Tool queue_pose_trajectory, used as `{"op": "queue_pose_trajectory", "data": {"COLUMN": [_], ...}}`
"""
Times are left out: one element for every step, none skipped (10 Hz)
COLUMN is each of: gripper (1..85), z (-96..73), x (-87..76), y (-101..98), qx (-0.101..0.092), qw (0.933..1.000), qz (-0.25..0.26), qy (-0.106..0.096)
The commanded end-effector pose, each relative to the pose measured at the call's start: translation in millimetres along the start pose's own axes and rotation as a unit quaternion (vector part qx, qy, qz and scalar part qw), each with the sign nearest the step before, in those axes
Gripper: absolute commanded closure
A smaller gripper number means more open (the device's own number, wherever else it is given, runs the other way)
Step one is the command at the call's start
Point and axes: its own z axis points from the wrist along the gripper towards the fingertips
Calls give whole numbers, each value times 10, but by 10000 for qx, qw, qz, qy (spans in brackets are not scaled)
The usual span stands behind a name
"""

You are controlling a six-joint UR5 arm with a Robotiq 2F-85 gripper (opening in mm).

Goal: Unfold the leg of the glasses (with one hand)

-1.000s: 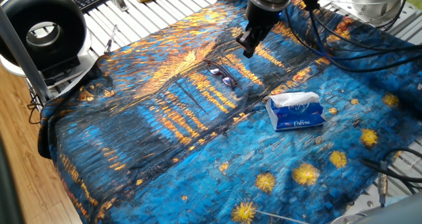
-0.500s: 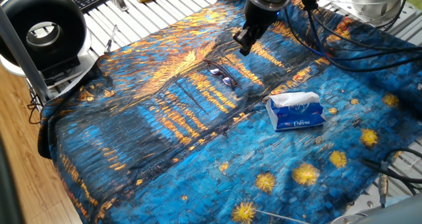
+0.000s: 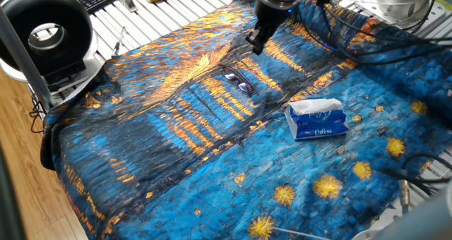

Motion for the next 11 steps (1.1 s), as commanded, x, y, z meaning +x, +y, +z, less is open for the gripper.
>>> {"op": "queue_pose_trajectory", "data": {"gripper": [847,847,847,847,847,847,847,847,847,847,847], "z": [344,458,561,652,760,837,895,935,977,1001,1003], "x": [-309,-378,-429,-469,-535,-566,-577,-578,-584,-593,-590], "y": [-109,-107,-131,-155,-186,-200,-207,-205,-196,-164,-159], "qx": [-46,-79,-58,-28,18,42,54,49,32,-29,-38], "qw": [10000,10000,9999,9999,10000,9999,9999,9999,9998,9997,9996], "qz": [-71,34,84,86,80,91,119,158,207,255,264], "qy": [20,29,41,47,10,7,24,46,58,53,60]}}
